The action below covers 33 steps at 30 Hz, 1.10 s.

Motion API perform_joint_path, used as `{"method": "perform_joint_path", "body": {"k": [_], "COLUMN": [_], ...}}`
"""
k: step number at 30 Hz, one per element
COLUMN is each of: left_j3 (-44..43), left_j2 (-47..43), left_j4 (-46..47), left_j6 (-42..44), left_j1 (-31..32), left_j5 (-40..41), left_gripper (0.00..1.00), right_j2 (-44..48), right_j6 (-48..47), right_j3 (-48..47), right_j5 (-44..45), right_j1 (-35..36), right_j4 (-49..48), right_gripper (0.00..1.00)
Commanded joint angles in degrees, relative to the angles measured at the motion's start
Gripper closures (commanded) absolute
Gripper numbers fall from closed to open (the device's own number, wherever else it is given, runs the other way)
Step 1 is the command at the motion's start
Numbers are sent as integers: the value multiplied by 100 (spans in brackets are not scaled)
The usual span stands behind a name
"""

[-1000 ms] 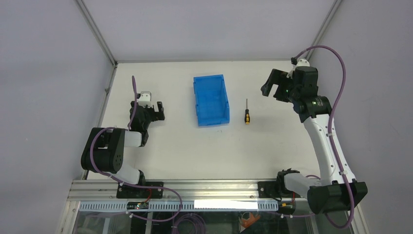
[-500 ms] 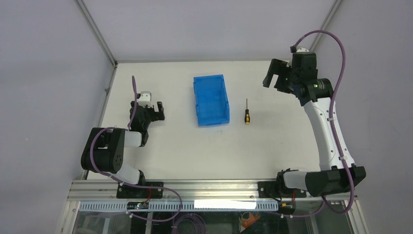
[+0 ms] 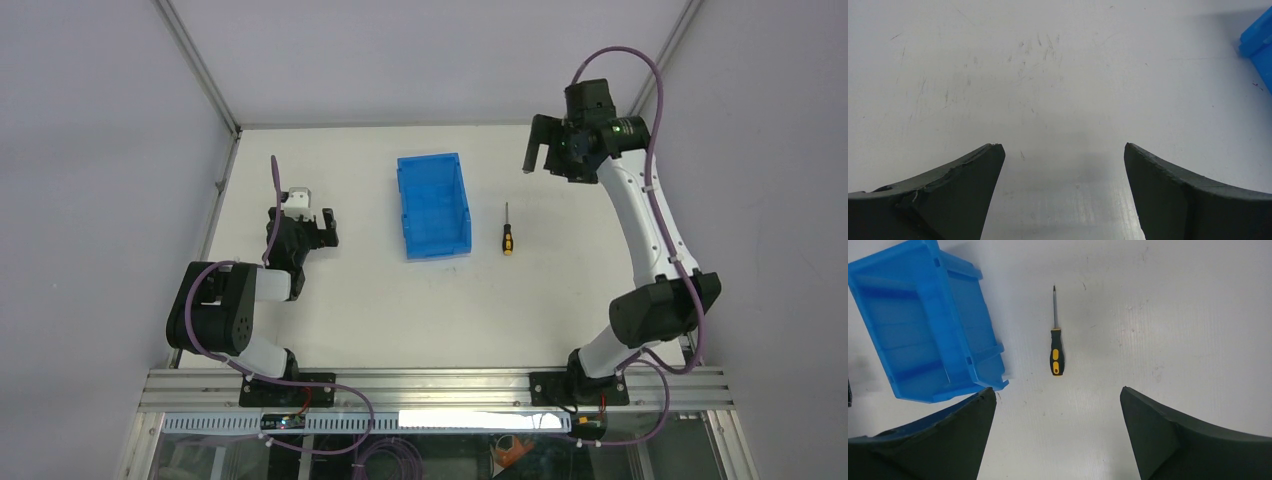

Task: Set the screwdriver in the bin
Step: Pick up the screwdriver from the center of the board.

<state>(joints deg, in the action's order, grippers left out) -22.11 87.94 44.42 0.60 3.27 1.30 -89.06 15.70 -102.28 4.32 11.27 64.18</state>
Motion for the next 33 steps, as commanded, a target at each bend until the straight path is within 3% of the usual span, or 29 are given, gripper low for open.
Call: {"method": "perform_joint_path", "body": {"k": [1, 15, 33], "left_j3": [14, 14, 14], "left_j2": [-165, -163, -164], "left_j4": [150, 147, 146], "left_j6": [-51, -50, -46], "left_j1": [-58, -61, -57], "left_j5": [-121, -121, -121], "left_gripper": [1, 1, 1], "right_j2": [-393, -1586, -2795], "right_j6": [-13, -31, 97], "right_j3": [-392, 47, 784], "right_j5": [63, 66, -58], "right_j1": [120, 350, 584], "right_j4": [405, 145, -787], "right_gripper": [1, 1, 18]}}
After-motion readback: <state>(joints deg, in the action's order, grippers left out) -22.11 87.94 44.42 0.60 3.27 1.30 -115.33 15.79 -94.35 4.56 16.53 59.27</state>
